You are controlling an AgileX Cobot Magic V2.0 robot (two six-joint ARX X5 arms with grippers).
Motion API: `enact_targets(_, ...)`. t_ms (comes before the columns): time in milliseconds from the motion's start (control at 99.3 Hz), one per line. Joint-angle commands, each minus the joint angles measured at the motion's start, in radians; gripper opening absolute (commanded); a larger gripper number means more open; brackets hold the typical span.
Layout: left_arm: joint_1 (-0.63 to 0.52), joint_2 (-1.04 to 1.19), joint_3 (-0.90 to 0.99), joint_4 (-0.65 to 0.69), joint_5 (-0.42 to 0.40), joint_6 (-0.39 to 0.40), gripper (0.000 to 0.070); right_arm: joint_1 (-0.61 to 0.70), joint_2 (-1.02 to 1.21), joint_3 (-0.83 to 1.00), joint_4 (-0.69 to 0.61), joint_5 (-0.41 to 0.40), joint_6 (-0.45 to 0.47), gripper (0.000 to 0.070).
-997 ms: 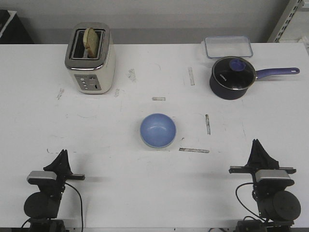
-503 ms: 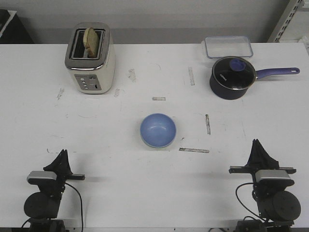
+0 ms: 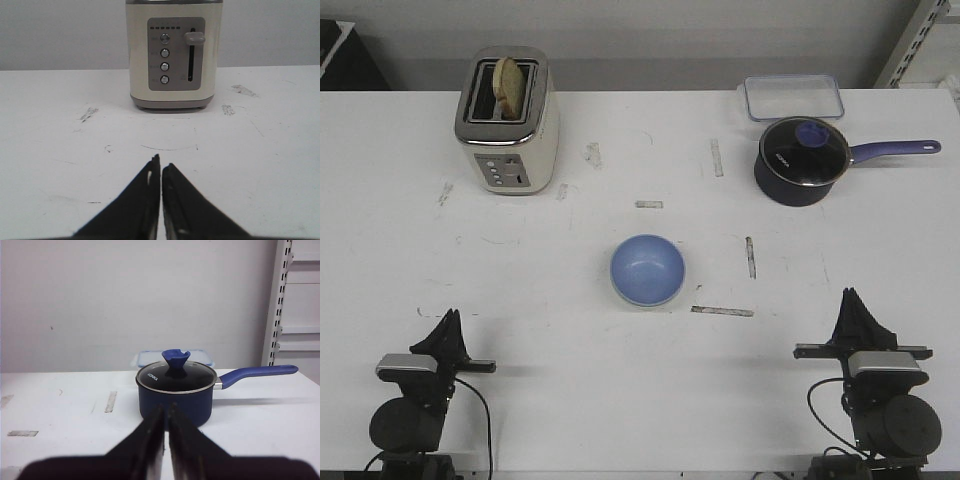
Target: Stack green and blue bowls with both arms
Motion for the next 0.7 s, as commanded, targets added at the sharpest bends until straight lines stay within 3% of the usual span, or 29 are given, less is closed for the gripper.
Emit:
enact_targets(0, 0.001, -0.002, -0.021, 0.013, 0.0, 0.005, 0.0001, 0.001, -0.016, -0.047, 0.022, 0.0, -0.007, 0.0005)
enact_targets(423, 0.001, -0.002, -0.021, 0.013, 0.0, 0.005, 0.0001, -0.001, -0.186, -0.33, 0.097, -0.023, 0.0, 0.0005)
enact_targets(695, 0.001, -0.002, -0.021, 0.013, 0.0, 0.005, 0.0001, -0.001, -0.186, -0.338, 0.105, -0.025, 0.0, 0.0005)
